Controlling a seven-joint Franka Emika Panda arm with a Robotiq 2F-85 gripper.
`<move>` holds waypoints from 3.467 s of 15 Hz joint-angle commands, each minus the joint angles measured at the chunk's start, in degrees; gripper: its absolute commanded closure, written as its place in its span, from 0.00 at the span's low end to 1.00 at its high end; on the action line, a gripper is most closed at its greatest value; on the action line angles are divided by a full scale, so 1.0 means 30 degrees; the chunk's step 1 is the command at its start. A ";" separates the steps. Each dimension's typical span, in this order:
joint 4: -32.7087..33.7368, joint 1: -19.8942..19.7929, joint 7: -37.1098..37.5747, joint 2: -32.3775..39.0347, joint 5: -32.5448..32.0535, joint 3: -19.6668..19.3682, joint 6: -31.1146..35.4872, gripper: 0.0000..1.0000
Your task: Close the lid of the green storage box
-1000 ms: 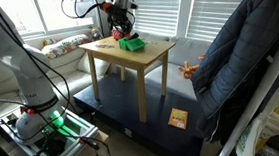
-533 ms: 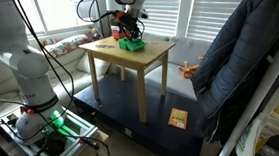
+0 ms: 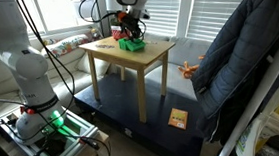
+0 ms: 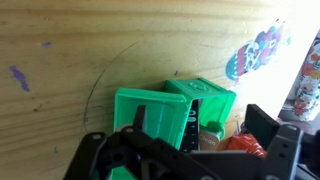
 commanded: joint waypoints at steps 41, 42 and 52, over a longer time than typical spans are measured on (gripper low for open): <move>0.7665 -0.5704 -0.1457 0.8459 0.9469 0.2194 -0.7642 0.00; 0.7696 -0.5733 -0.1454 0.8389 0.9589 0.2173 -0.7812 0.00; 0.7835 -0.5822 -0.1475 0.7917 1.0560 0.2059 -0.9468 0.00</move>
